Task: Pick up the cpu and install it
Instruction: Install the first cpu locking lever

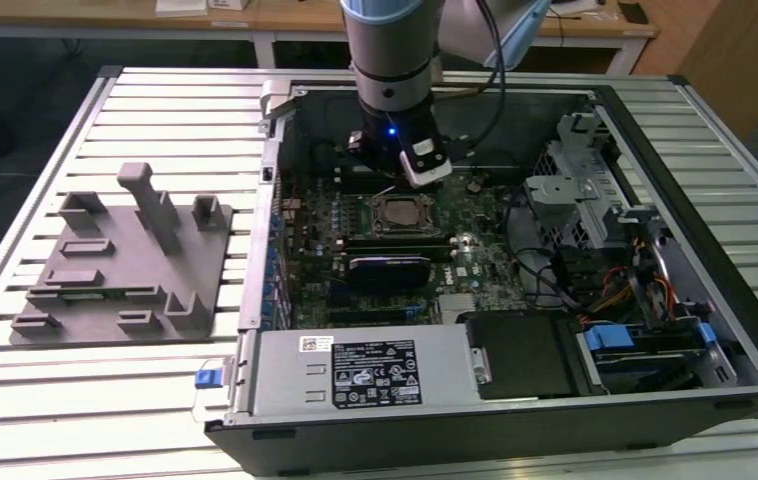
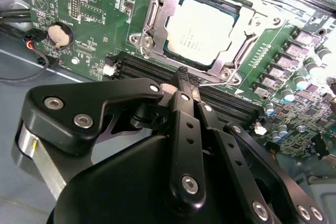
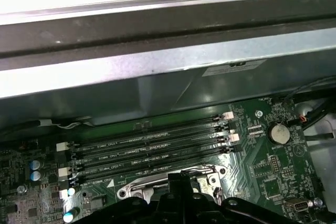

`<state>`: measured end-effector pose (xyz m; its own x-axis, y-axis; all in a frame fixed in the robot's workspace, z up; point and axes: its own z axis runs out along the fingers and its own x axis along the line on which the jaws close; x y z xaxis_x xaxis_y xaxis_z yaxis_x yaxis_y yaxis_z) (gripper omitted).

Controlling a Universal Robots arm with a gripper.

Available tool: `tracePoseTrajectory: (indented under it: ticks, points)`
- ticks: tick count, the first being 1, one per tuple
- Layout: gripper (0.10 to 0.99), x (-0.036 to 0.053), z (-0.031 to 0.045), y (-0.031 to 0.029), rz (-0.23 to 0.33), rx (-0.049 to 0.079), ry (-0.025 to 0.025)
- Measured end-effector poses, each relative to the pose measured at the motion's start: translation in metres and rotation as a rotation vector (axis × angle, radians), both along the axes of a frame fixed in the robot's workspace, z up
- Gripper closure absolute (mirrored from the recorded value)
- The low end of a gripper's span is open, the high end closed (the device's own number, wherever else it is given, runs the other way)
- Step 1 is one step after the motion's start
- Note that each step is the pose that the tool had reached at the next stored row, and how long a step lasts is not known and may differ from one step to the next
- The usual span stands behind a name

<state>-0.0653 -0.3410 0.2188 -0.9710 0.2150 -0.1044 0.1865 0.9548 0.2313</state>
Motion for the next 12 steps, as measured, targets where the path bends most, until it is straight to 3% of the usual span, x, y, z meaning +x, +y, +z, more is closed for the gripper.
tracePoseTrajectory:
  ticks: [12]
  points:
    - [0.980,0.0017,-0.0027,0.0039,-0.029,0.000,-0.0013]
